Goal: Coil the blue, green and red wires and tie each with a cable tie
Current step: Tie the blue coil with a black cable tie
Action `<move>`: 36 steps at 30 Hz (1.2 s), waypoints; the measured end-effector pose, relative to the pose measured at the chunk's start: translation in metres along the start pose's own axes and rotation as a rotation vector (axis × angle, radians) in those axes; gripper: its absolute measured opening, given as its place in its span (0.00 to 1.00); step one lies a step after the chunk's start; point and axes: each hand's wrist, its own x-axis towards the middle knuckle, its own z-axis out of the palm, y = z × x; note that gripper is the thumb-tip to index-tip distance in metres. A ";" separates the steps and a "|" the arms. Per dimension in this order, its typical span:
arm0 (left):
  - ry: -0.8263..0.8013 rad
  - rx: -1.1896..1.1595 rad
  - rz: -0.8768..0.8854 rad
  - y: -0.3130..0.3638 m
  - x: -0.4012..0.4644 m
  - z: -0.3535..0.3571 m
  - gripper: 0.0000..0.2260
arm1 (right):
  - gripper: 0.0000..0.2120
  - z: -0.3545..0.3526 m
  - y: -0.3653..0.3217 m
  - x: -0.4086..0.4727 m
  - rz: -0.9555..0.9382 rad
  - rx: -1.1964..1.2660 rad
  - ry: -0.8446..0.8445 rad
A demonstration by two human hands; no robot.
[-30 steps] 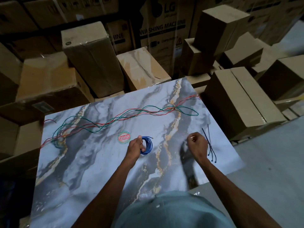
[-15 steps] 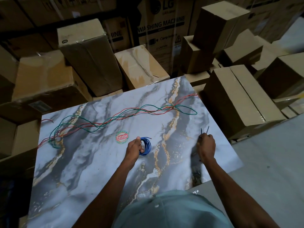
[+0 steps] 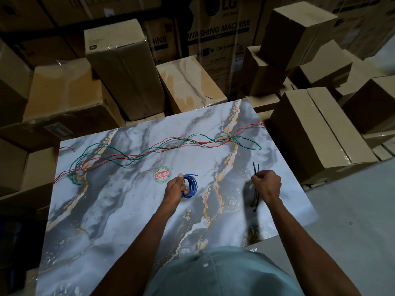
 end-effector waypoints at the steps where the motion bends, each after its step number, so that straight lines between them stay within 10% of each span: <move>1: -0.001 -0.006 0.000 0.001 -0.001 -0.001 0.16 | 0.05 -0.001 -0.003 0.001 0.002 0.001 -0.013; 13: -0.012 -0.081 -0.032 -0.001 -0.007 -0.012 0.17 | 0.07 -0.018 -0.025 0.015 0.018 0.010 -0.077; 24: 0.030 -0.307 -0.015 0.012 -0.018 -0.023 0.15 | 0.04 -0.018 -0.116 -0.029 0.162 1.054 -0.623; 36: 0.117 -0.512 0.014 0.026 -0.021 -0.036 0.12 | 0.04 -0.001 -0.163 -0.051 0.005 1.047 -0.696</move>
